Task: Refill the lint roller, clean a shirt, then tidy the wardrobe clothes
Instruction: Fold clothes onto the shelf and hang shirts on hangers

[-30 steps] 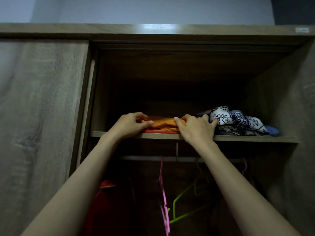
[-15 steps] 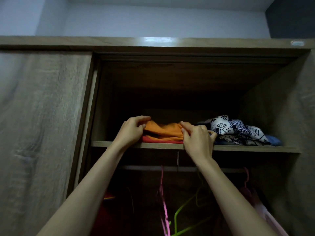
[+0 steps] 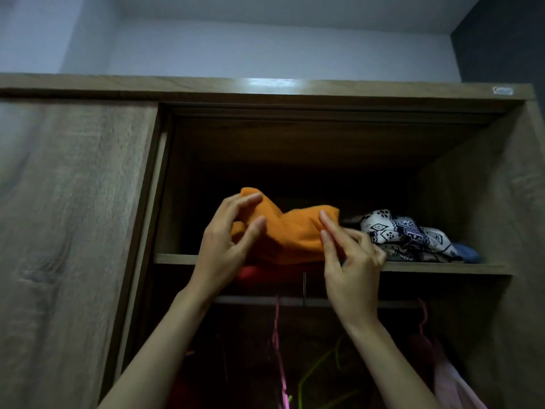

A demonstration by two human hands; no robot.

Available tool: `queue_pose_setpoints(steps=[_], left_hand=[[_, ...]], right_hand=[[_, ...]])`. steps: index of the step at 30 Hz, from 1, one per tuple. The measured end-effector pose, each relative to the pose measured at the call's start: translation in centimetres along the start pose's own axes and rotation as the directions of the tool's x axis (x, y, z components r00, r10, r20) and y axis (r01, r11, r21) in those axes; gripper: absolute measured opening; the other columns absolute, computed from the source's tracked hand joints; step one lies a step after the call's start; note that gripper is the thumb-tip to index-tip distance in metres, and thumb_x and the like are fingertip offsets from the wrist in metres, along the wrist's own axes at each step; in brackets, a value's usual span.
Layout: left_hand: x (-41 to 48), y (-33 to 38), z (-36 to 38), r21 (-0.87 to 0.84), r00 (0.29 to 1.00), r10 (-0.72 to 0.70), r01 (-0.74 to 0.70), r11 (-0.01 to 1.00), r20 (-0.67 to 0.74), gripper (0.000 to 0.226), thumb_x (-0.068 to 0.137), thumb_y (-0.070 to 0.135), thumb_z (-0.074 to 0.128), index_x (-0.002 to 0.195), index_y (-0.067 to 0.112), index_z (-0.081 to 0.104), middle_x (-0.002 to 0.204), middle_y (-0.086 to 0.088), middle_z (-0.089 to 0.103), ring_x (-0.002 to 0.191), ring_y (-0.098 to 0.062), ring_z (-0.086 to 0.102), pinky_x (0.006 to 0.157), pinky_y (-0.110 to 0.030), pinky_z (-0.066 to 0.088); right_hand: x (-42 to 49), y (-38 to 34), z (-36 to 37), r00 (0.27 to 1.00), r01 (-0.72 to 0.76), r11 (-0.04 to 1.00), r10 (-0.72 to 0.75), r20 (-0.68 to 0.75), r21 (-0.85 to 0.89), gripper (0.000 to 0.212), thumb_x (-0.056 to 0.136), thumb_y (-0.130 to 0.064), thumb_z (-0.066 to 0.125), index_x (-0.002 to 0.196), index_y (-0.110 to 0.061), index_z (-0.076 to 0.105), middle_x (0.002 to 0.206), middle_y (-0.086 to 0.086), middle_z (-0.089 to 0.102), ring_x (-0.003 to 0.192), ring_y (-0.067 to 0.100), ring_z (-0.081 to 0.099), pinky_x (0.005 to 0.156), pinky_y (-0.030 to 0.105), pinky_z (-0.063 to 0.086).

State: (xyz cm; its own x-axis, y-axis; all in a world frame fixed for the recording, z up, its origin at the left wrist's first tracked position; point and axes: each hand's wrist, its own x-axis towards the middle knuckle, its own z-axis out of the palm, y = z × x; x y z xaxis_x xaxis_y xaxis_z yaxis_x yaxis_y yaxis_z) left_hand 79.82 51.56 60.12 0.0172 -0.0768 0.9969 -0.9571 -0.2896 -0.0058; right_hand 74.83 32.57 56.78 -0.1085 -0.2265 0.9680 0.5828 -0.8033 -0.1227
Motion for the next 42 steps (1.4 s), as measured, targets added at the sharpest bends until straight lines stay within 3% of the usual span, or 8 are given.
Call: queue_pose_setpoints(steps=[3, 6, 12, 16, 21, 26, 37, 42], left_hand=[[-2.0, -0.1, -0.2, 0.099, 0.994, -0.012, 0.001, 0.995, 0.107, 0.055, 0.083, 0.057, 0.055, 0.131, 0.030, 0.048, 0.132, 0.011, 0.042, 0.121, 0.001, 0.044, 0.092, -0.005, 0.038], [-2.6, -0.5, -0.4, 0.149, 0.985, -0.040, 0.015, 0.989, 0.170, 0.067, 0.074, 0.065, 0.061, 0.132, 0.037, 0.041, 0.133, 0.010, 0.038, 0.119, -0.002, 0.041, 0.088, -0.002, 0.037], [-2.6, -0.9, -0.5, 0.257, 0.962, -0.044, -0.028, 0.966, 0.270, 0.087, 0.066, 0.069, 0.067, 0.141, 0.044, 0.031, 0.138, 0.003, 0.032, 0.127, -0.014, 0.038, 0.103, -0.035, 0.043], [-2.7, -1.0, -0.3, 0.282, 0.968, -0.077, 0.007, 0.959, 0.238, 0.084, 0.069, 0.064, 0.067, 0.142, 0.041, 0.032, 0.138, -0.001, 0.037, 0.126, -0.020, 0.043, 0.101, -0.047, 0.045], [-1.8, 0.0, 0.6, 0.367, 0.987, -0.111, 0.062, 0.928, 0.114, 0.076, 0.072, 0.056, 0.067, 0.139, 0.033, 0.038, 0.131, -0.005, 0.047, 0.114, -0.027, 0.055, 0.091, -0.044, 0.052], [-0.5, 0.5, 1.1, 0.405, 0.986, -0.147, 0.103, 0.909, 0.080, 0.084, 0.068, 0.069, 0.067, 0.137, 0.033, 0.035, 0.130, -0.003, 0.047, 0.111, -0.028, 0.057, 0.085, -0.044, 0.054], [-1.0, 0.4, -0.8, 0.505, 0.996, -0.065, 0.087, 0.859, -0.061, 0.059, 0.083, 0.032, 0.069, 0.137, 0.029, 0.044, 0.119, 0.000, 0.061, 0.105, -0.023, 0.061, 0.074, -0.031, 0.048], [-1.5, 1.1, -2.7, 0.642, 0.934, -0.228, 0.354, 0.680, -0.274, 0.061, 0.085, 0.048, 0.062, 0.139, 0.024, 0.044, 0.091, -0.008, 0.068, 0.084, -0.033, 0.067, 0.063, -0.036, 0.046]], right_hand=[[-2.0, 0.4, -0.5, 0.994, -0.071, 0.994, 0.063, 0.089, 0.086, 0.031, 0.092, -0.045, 0.046, 0.119, -0.033, 0.057, 0.099, -0.034, 0.047, 0.098, -0.016, 0.045, 0.096, 0.037, 0.041], [-1.3, -0.5, -0.4, 0.981, -0.161, 0.974, 0.140, 0.132, 0.158, 0.030, 0.089, -0.055, 0.045, 0.109, -0.033, 0.049, 0.102, -0.026, 0.052, 0.097, -0.002, 0.054, 0.089, 0.048, 0.049], [1.6, -1.6, -0.7, 0.947, -0.207, 0.977, 0.214, 0.238, -0.053, 0.040, 0.090, -0.055, 0.050, 0.124, -0.033, 0.053, 0.104, -0.009, 0.064, 0.105, 0.017, 0.058, 0.106, 0.042, 0.030], [3.4, -1.3, -0.3, 0.939, -0.171, 0.974, 0.207, 0.275, -0.147, 0.029, 0.088, -0.047, 0.056, 0.115, -0.038, 0.062, 0.110, -0.008, 0.068, 0.111, 0.020, 0.056, 0.095, 0.033, 0.025], [4.9, -1.7, 0.5, 0.956, -0.123, 0.992, 0.118, 0.270, 0.000, 0.025, 0.086, -0.037, 0.061, 0.110, -0.036, 0.066, 0.107, -0.011, 0.070, 0.105, 0.017, 0.062, 0.097, 0.047, 0.046], [6.8, -2.6, 1.2, 0.954, -0.161, 0.982, 0.129, 0.270, 0.098, 0.025, 0.089, -0.023, 0.063, 0.113, -0.027, 0.069, 0.115, -0.008, 0.069, 0.109, 0.008, 0.060, 0.090, 0.015, 0.042], [6.0, -1.3, 0.7, 0.964, -0.190, 0.966, 0.149, 0.219, 0.178, 0.025, 0.089, -0.023, 0.064, 0.114, -0.023, 0.069, 0.111, -0.010, 0.068, 0.105, 0.003, 0.060, 0.091, 0.015, 0.047], [5.2, -0.9, 0.7, 0.968, -0.205, 0.961, 0.171, 0.182, 0.185, 0.025, 0.090, -0.025, 0.063, 0.115, -0.024, 0.068, 0.111, -0.010, 0.068, 0.107, 0.005, 0.061, 0.096, 0.026, 0.049]])
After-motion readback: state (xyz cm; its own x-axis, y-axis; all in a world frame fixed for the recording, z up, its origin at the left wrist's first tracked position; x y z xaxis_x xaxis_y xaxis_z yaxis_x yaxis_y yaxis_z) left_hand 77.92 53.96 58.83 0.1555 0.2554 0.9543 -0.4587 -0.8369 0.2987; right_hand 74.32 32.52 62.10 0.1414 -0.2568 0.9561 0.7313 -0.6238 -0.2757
